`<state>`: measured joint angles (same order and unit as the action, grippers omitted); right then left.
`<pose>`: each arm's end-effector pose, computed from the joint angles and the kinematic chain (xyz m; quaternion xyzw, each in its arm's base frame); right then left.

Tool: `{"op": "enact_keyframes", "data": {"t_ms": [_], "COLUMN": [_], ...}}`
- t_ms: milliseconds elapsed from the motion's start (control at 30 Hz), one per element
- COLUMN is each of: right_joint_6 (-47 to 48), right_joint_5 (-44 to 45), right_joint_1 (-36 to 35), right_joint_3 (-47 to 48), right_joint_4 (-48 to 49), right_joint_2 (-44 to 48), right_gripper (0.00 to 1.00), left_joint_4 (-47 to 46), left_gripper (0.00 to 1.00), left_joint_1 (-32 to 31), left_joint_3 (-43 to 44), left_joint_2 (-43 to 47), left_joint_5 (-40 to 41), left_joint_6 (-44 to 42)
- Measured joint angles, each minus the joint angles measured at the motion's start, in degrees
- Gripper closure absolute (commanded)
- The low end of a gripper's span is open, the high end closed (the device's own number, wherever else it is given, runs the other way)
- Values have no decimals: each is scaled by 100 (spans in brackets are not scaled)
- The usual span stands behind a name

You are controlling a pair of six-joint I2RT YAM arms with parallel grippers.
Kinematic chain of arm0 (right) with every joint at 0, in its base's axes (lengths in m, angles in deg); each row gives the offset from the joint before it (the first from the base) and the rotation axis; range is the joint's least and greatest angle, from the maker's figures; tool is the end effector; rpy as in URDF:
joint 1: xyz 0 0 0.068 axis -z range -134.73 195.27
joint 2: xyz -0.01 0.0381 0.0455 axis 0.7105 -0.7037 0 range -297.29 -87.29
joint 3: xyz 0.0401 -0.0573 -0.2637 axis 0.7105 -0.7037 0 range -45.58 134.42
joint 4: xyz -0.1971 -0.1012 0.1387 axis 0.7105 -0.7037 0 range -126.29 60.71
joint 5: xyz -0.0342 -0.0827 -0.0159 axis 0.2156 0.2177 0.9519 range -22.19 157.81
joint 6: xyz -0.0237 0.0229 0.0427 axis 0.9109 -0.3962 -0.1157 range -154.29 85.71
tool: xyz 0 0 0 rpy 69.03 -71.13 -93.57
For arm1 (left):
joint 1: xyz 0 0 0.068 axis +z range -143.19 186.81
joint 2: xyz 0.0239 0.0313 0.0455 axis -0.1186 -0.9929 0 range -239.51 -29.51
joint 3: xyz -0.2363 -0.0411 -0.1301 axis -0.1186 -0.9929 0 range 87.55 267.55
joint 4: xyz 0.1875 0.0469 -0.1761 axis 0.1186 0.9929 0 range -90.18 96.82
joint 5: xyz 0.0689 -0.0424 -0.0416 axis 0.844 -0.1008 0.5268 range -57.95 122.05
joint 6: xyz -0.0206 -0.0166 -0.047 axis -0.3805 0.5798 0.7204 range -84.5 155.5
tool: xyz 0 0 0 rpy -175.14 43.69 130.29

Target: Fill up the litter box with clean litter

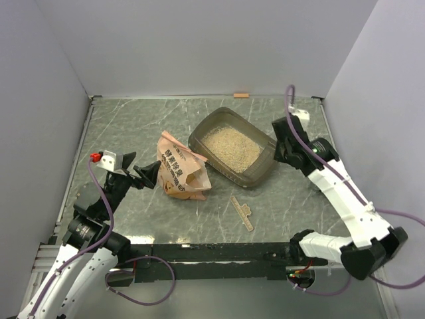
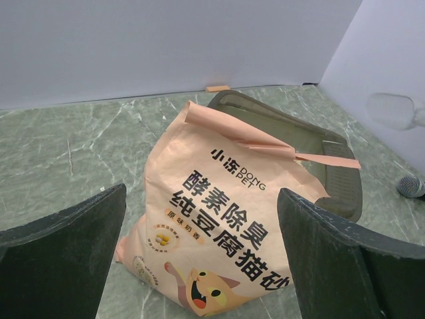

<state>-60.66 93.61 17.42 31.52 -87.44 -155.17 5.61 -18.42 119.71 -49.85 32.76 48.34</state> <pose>0.2039 0.0902 0.3766 0.0664 0.9138 -0.0303 0.3996 0.0988 -0.0461 0.3257 0.0676 0.6655 -0.2385 0.7041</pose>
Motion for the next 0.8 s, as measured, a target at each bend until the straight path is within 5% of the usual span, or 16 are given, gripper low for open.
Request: {"op": "enact_keyframes", "data": {"t_ms": [400,800], "right_joint_6": [-767,-560], "right_joint_5": [-142,-610], "right_joint_1": [1508,1919], "right_joint_3": [-2614,-2837], "right_joint_4": [1145,2179], "right_joint_2": [699,-105], "right_gripper": [100,95], "left_joint_4": [0,0], "left_gripper": [1,1], "left_joint_1": [-37,-70], "left_joint_3": [0,0], "left_joint_2": [0,0], "left_joint_5": [-2,-2], "left_joint_6": [2,0]}}
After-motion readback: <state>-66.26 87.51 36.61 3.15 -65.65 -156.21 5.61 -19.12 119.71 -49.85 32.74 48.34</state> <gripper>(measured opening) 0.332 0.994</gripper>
